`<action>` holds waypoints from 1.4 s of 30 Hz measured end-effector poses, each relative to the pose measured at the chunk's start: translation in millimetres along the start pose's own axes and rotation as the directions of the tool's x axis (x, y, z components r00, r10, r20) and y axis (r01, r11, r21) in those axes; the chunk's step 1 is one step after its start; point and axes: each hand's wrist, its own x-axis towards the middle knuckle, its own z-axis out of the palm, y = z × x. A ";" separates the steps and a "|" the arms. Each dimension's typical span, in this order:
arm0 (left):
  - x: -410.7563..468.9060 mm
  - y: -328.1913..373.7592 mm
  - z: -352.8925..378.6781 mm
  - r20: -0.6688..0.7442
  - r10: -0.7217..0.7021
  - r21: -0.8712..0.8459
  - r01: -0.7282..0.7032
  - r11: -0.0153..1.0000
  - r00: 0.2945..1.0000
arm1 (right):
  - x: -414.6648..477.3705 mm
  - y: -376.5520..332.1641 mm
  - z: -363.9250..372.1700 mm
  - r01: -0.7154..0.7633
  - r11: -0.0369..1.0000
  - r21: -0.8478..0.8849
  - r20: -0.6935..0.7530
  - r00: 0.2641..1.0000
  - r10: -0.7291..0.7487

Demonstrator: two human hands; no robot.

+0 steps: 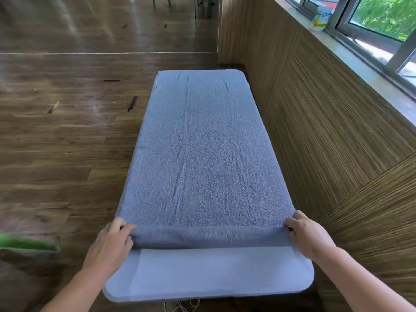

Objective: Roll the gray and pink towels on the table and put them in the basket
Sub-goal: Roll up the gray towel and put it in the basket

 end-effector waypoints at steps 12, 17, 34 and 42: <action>-0.1 11.4 9.2 0.092 0.155 0.048 -0.160 0.986 0.984 | -10.1 -11.4 15.2 0.170 0.968 -0.187 -0.048 0.982 -0.182; -7.5 13.2 4.6 0.077 0.185 0.084 -0.191 0.978 0.980 | -13.6 -15.5 -0.2 0.133 0.967 -0.216 0.109 0.988 -0.111; -1.6 17.7 9.7 0.080 0.165 -0.034 -0.162 0.986 0.983 | -16.7 -8.5 22.4 0.226 0.972 -0.068 -0.075 0.970 -0.231; 0.2 13.5 9.9 0.080 0.176 0.024 -0.179 0.984 0.981 | -8.8 -9.7 8.4 0.242 0.962 -0.130 -0.006 0.970 -0.245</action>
